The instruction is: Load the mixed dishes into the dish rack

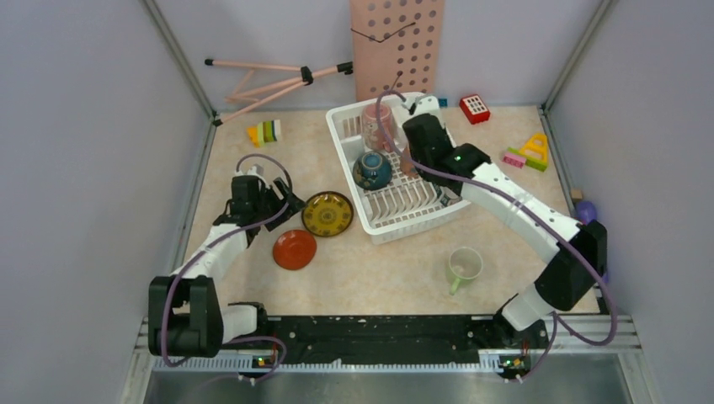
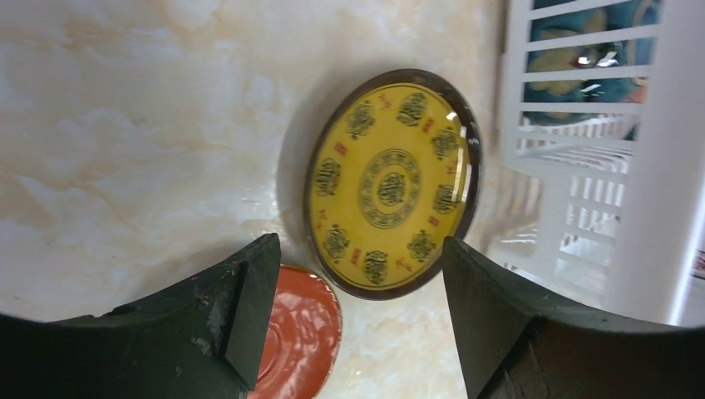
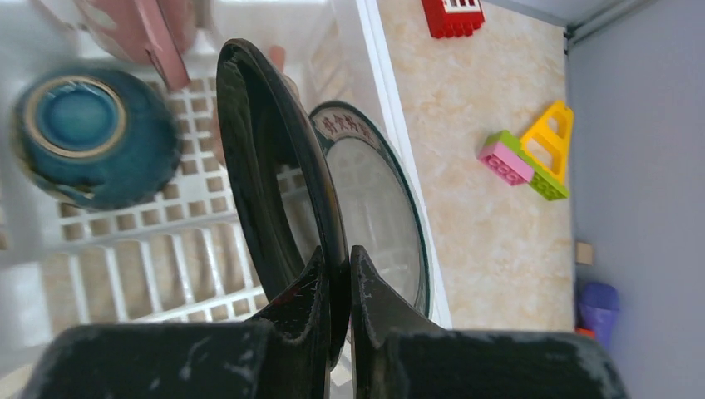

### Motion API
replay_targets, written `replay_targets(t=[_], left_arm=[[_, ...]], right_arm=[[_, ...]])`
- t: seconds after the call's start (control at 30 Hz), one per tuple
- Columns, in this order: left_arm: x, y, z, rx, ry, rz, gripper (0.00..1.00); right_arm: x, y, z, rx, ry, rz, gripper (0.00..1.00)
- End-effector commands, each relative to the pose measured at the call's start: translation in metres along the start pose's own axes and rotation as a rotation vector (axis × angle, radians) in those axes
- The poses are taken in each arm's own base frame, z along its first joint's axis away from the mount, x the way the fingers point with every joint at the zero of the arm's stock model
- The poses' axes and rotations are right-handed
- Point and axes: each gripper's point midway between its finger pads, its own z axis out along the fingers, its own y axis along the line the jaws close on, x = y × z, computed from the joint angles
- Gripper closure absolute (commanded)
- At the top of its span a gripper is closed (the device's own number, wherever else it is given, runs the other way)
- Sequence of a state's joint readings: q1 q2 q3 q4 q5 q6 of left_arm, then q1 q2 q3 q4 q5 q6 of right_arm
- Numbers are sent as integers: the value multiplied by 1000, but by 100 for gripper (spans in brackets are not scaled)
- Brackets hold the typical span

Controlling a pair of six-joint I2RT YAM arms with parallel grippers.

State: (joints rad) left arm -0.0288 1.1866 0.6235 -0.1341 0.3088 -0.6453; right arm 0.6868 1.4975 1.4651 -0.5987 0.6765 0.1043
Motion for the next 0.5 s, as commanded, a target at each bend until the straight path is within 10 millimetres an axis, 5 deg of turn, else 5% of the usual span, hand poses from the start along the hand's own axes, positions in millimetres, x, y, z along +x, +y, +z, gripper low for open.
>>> replay_targets(t=[0.0, 0.3, 0.47], left_arm=[[-13, 10, 11, -77, -16, 34, 25], [-20, 14, 34, -127, 43, 105, 26], [-14, 15, 47, -116, 91, 104, 27]], right_arm=[[1, -12, 6, 133, 41, -131, 100], [19, -19, 24, 240, 115, -325, 100], [42, -5, 34, 191, 185, -371, 100]])
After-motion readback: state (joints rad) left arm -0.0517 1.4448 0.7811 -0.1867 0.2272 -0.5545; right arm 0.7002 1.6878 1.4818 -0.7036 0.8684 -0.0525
